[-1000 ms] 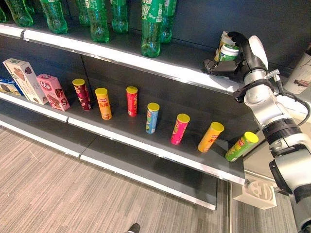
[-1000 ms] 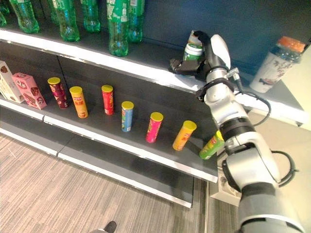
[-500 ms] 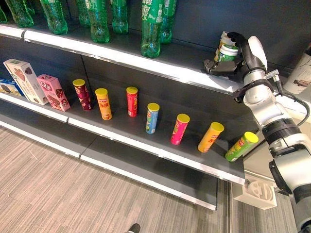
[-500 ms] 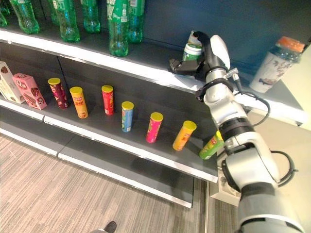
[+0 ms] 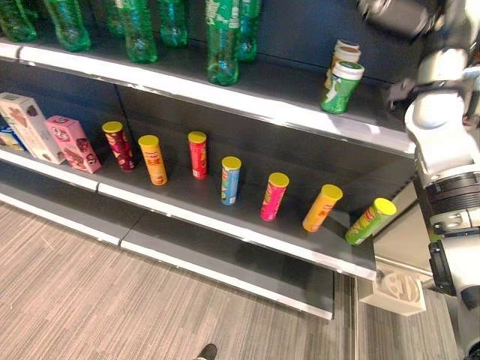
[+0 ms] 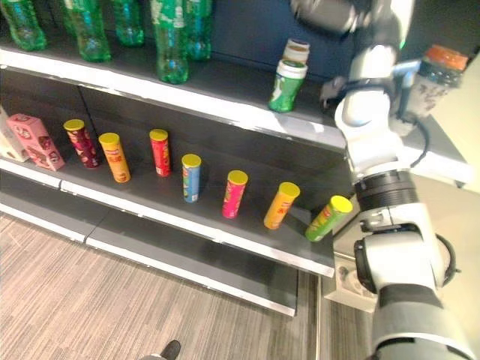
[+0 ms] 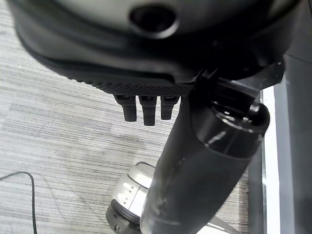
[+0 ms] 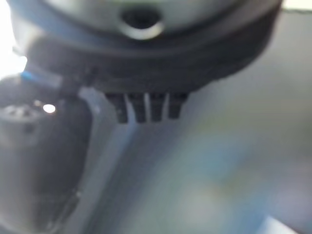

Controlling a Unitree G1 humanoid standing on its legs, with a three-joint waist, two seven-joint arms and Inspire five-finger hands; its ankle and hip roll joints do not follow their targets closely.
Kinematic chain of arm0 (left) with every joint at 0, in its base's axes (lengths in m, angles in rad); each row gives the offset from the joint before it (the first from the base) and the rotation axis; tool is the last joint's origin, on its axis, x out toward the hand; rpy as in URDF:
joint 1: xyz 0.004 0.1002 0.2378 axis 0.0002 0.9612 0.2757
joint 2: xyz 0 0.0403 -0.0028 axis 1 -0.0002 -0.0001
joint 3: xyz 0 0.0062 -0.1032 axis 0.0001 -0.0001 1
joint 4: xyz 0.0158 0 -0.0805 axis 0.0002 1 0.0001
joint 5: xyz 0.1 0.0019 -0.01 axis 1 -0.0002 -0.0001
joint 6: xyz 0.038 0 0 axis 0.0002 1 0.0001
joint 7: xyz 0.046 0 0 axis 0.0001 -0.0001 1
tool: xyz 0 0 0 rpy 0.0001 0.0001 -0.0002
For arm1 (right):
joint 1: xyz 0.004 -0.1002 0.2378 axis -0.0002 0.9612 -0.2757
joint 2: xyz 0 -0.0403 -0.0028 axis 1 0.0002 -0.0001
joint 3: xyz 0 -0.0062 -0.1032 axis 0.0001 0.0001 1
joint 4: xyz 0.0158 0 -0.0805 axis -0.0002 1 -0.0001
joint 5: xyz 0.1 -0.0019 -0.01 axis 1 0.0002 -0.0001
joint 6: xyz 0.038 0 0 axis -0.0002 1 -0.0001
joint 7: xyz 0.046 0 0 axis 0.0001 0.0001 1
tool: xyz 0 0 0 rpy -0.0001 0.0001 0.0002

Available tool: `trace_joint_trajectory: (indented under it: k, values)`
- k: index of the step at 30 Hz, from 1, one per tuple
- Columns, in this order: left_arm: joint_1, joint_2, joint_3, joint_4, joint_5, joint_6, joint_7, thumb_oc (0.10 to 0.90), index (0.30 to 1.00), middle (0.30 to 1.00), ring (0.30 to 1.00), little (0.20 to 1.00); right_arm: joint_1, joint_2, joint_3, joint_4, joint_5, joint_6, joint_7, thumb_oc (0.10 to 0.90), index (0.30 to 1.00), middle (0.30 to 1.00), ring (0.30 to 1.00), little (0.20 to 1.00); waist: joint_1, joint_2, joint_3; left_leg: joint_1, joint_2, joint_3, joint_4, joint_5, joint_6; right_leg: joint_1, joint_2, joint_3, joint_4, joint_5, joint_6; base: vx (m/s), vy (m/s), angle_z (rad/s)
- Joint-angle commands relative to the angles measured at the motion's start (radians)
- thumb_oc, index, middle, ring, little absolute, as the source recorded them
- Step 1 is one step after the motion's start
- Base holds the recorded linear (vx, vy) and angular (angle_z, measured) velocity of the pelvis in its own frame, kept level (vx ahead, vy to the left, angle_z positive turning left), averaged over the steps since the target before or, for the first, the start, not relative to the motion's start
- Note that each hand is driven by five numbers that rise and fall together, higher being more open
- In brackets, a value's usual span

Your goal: Put the goods on the table back onto the shelves and tidy them up.

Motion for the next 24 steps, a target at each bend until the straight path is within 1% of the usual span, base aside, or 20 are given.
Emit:
trace_joint_trajectory:
  k: [1,3,4,5,6,7,8,9,10,11,13,15,16,17,19,20,21,22,23,24]
  values:
    - [-0.063,0.027,0.008,0.051,-0.007,-0.014,0.024,0.800,0.900,0.900,0.900,0.900,-0.005,-0.010,-0.041,-0.138,0.124,-0.154,-0.016,0.800,0.900,0.900,0.900,0.900,-0.005,-0.013,-0.075,0.064,-0.006,0.132,0.001,-0.157,0.032,-0.032,-0.023,-0.023,0.027,-0.036,0.042,0.00,0.005,-0.11]
    - [-0.066,0.027,0.017,0.050,-0.004,-0.011,0.021,0.800,0.900,0.900,0.900,0.900,0.076,0.042,-0.078,-0.257,0.192,-0.193,0.028,0.800,0.900,0.900,0.900,0.900,-0.016,-0.015,-0.078,0.068,-0.003,0.141,0.001,-0.159,0.032,-0.036,-0.023,-0.014,0.030,-0.036,0.041,-0.02,0.022,-0.11]
    - [-0.075,0.020,0.028,0.037,-0.009,-0.010,0.014,0.800,0.900,0.900,0.900,0.900,0.163,0.109,-0.092,-0.359,0.309,-0.234,0.105,0.800,0.900,0.900,0.900,0.900,-0.035,-0.008,-0.076,0.072,-0.001,0.157,0.001,-0.161,0.033,-0.039,-0.024,-0.002,0.032,-0.034,0.040,-0.03,0.045,-0.17]
    - [-0.077,0.014,0.034,0.030,-0.015,-0.011,0.007,0.800,0.900,0.900,0.900,0.900,0.217,0.139,-0.093,-0.402,0.369,-0.245,0.155,0.800,0.900,0.900,0.900,0.900,-0.047,-0.005,-0.076,0.077,0.000,0.167,0.001,-0.162,0.034,-0.041,-0.024,0.006,0.034,-0.032,0.039,-0.02,0.039,-0.20]
    - [-0.075,0.015,0.034,0.030,-0.015,-0.011,0.007,0.800,0.900,0.900,0.900,0.900,0.223,0.140,-0.096,-0.406,0.372,-0.243,0.159,0.800,0.900,0.900,0.900,0.900,-0.045,-0.005,-0.078,0.077,0.001,0.168,0.001,-0.163,0.034,-0.041,-0.023,0.007,0.034,-0.032,0.039,-0.01,0.037,-0.33]
    - [-0.085,0.007,0.043,0.009,-0.018,-0.012,-0.002,0.800,0.900,0.900,0.900,0.900,0.312,0.183,-0.081,-0.481,0.475,-0.246,0.256,0.800,0.900,0.900,0.900,0.900,-0.067,0.002,-0.077,0.083,0.005,0.185,0.001,-0.166,0.034,-0.046,-0.023,0.019,0.035,-0.030,0.040,-0.01,0.030,-0.36]
    - [-0.087,0.004,0.046,0.003,-0.019,-0.013,-0.005,0.800,0.900,0.900,0.900,0.900,0.358,0.209,-0.078,-0.507,0.541,-0.248,0.303,0.800,0.900,0.900,0.900,0.900,-0.076,0.006,-0.078,0.086,0.006,0.196,0.001,-0.168,0.035,-0.049,-0.023,0.028,0.037,-0.028,0.040,-0.01,0.030,-0.40]
    - [-0.086,0.005,0.046,0.003,-0.019,-0.013,-0.005,0.800,0.900,0.900,0.900,0.900,0.361,0.209,-0.079,-0.508,0.544,-0.248,0.306,0.800,0.900,0.900,0.900,0.900,-0.075,0.005,-0.080,0.086,0.006,0.197,0.001,-0.169,0.035,-0.049,-0.023,0.030,0.037,-0.028,0.040,-0.01,0.027,-0.31]
    - [-0.089,-0.001,0.049,-0.013,-0.011,-0.017,-0.018,0.800,0.900,0.900,0.900,0.900,0.447,0.231,-0.049,-0.546,0.651,-0.237,0.409,0.800,0.900,0.900,0.900,0.900,-0.096,0.013,-0.077,0.090,0.010,0.214,0.001,-0.170,0.035,-0.054,-0.024,0.045,0.040,-0.026,0.042,-0.01,0.017,-0.33]
    - [-0.088,-0.001,0.049,-0.013,-0.011,-0.017,-0.018,0.800,0.900,0.900,0.900,0.900,0.449,0.231,-0.050,-0.547,0.652,-0.236,0.411,0.800,0.900,0.900,0.900,0.900,-0.095,0.013,-0.079,0.091,0.010,0.215,0.001,-0.170,0.035,-0.055,-0.024,0.046,0.040,-0.026,0.041,-0.02,0.027,-0.35]
    - [-0.083,-0.005,0.057,-0.025,0.005,-0.021,-0.028,0.800,0.900,0.900,0.900,0.900,0.545,0.248,-0.018,-0.588,0.742,-0.202,0.517,0.800,0.900,0.900,0.900,0.900,-0.113,0.021,-0.079,0.094,0.013,0.236,0.001,-0.173,0.036,-0.064,-0.025,0.063,0.042,-0.022,0.044,-0.01,0.015,-0.26]
    - [-0.080,-0.002,0.082,-0.048,0.027,-0.029,-0.049,0.800,0.900,0.900,0.900,0.900,0.698,0.212,0.008,-0.651,0.779,-0.150,0.632,0.800,0.900,0.900,0.900,0.900,-0.144,0.036,-0.076,0.098,0.017,0.264,0.001,-0.176,0.037,-0.078,-0.025,0.089,0.043,-0.016,0.049,-0.01,0.019,-0.33]
    - [-0.079,-0.002,0.082,-0.048,0.027,-0.029,-0.049,0.800,0.900,0.900,0.900,0.900,0.700,0.212,0.007,-0.652,0.779,-0.150,0.633,0.800,0.900,0.900,0.900,0.900,-0.143,0.036,-0.078,0.098,0.017,0.265,0.001,-0.177,0.037,-0.079,-0.025,0.090,0.043,-0.016,0.049,-0.01,0.019,-0.36]
    - [-0.073,-0.001,0.088,-0.059,0.036,-0.034,-0.062,0.800,0.900,0.900,0.900,0.900,0.760,0.199,0.017,-0.669,0.793,-0.128,0.679,0.800,0.900,0.900,0.900,0.900,-0.151,0.040,-0.076,0.100,0.019,0.275,0.001,-0.177,0.037,-0.084,-0.025,0.099,0.043,-0.013,0.051,-0.01,0.006,-0.29]
    - [-0.061,0.002,0.100,-0.081,0.064,-0.052,-0.095,0.800,0.900,0.900,0.900,0.900,0.930,0.152,0.056,-0.685,0.771,-0.050,0.786,0.800,0.900,0.900,0.900,0.900,-0.174,0.049,-0.070,0.100,0.023,0.303,0.001,-0.178,0.038,-0.102,-0.025,0.130,0.038,-0.003,0.056,-0.02,0.009,-0.32]
    - [-0.060,0.002,0.100,-0.081,0.064,-0.052,-0.095,0.800,0.900,0.900,0.900,0.900,0.931,0.152,0.056,-0.686,0.771,-0.050,0.786,0.800,0.900,0.900,0.900,0.900,-0.173,0.050,-0.071,0.100,0.023,0.304,0.001,-0.179,0.038,-0.102,-0.025,0.130,0.038,-0.004,0.056,-0.03,0.013,-0.43]
    - [-0.061,0.006,0.112,-0.109,0.074,-0.064,-0.130,0.800,0.900,0.900,0.900,0.900,1.087,0.057,0.072,-0.621,0.576,-0.017,0.836,0.800,0.900,0.900,0.900,0.900,-0.197,0.057,-0.062,0.100,0.027,0.325,0.001,-0.178,0.037,-0.117,-0.026,0.151,0.038,0.002,0.061,-0.02,0.006,-0.33]
    - [-0.060,0.006,0.111,-0.110,0.074,-0.064,-0.130,0.800,0.900,0.900,0.900,0.900,1.087,0.057,0.072,-0.621,0.576,-0.017,0.836,0.800,0.900,0.900,0.900,0.900,-0.196,0.058,-0.062,0.100,0.027,0.326,0.001,-0.179,0.037,-0.117,-0.025,0.151,0.038,0.001,0.061,-0.02,0.012,-0.37]
    - [-0.061,0.006,0.107,-0.118,0.077,-0.066,-0.140,0.800,0.900,0.900,0.900,0.900,1.118,0.041,0.089,-0.565,0.507,-0.008,0.840,0.800,0.900,0.900,0.900,0.900,-0.201,0.060,-0.060,0.101,0.027,0.330,0.001,-0.178,0.038,-0.119,-0.026,0.158,0.037,0.003,0.062,-0.01,0.009,-0.35]
    - [-0.056,-0.004,0.074,-0.130,0.092,-0.071,-0.151,0.800,0.900,0.900,0.900,0.900,1.167,0.058,0.154,-0.307,0.264,-0.001,0.802,0.800,0.900,0.900,0.900,0.900,-0.210,0.065,-0.051,0.102,0.026,0.333,0.001,-0.181,0.041,-0.119,-0.029,0.165,0.035,0.005,0.064,-0.02,0.010,-0.28]
